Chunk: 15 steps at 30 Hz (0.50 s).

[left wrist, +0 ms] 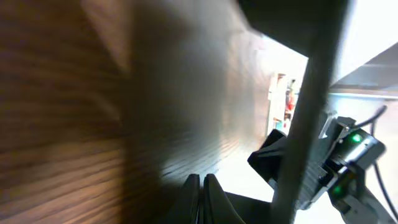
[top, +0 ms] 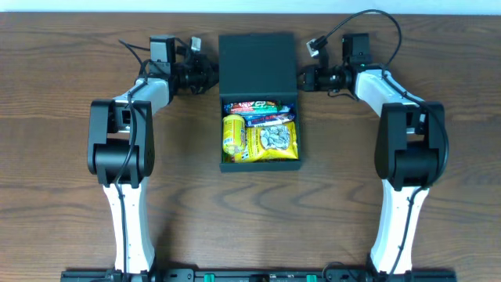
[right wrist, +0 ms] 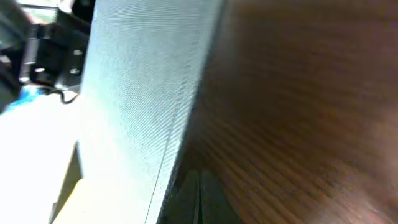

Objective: Pack container
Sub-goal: 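Bring both grippers to the lid's back corners and grip its edges, then swing the lid forward and down with both grippers to close it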

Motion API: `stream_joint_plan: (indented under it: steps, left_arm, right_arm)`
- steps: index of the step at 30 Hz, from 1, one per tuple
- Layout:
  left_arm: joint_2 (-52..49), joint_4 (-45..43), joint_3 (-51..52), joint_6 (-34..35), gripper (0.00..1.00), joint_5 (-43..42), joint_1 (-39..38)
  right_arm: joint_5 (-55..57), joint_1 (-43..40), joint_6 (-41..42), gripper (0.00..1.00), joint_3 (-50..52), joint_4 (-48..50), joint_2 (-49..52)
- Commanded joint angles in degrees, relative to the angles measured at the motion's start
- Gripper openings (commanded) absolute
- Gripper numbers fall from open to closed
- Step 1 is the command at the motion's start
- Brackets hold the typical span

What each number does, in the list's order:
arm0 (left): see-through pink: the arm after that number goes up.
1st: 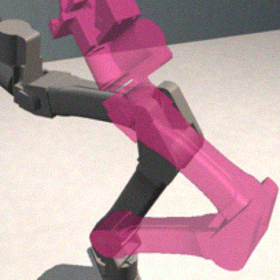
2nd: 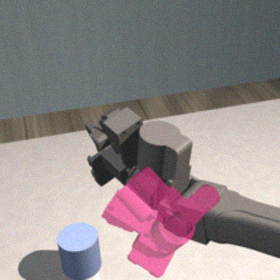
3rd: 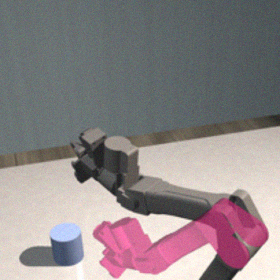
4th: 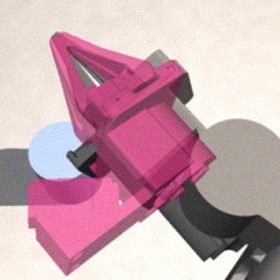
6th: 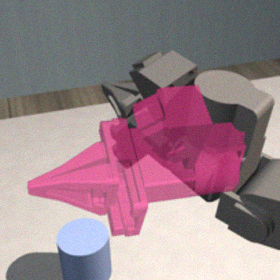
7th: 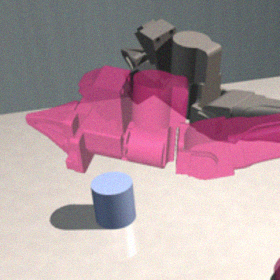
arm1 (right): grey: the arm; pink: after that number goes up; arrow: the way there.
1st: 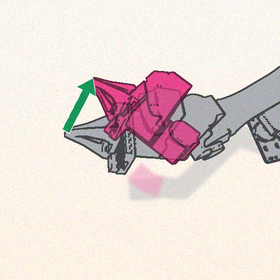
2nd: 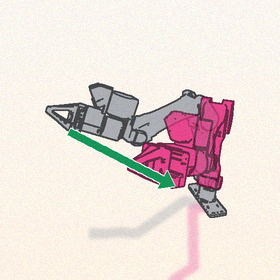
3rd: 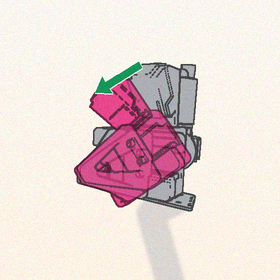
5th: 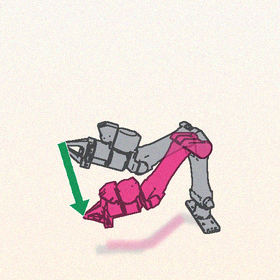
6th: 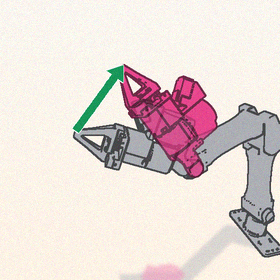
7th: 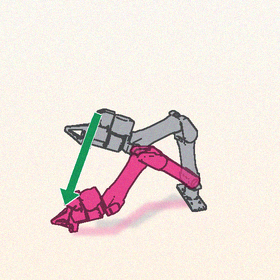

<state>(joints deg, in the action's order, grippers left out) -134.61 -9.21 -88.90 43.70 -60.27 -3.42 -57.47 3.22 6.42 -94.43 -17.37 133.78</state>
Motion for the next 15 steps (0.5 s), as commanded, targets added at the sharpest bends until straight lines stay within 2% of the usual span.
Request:
stream_joint_plan:
  steps: [1,9,15]
  left_arm:
    - [-0.1,-1.1,-4.2,-0.9,0.06,-5.8,0.2]
    - [1.8,-1.2,-7.9,-2.4,0.06,-11.0,0.1]
    - [7.1,-0.2,-7.8,-4.4,0.06,-15.2,-0.3]
  right_arm:
    - [-8.0,-0.9,-3.2,0.01,-2.9,0.3,-0.4]
    - [-7.8,-1.7,-9.5,0.02,-3.0,-3.7,-8.9]
    - [-2.9,-1.3,-17.7,0.01,-3.0,-14.3,-17.5]
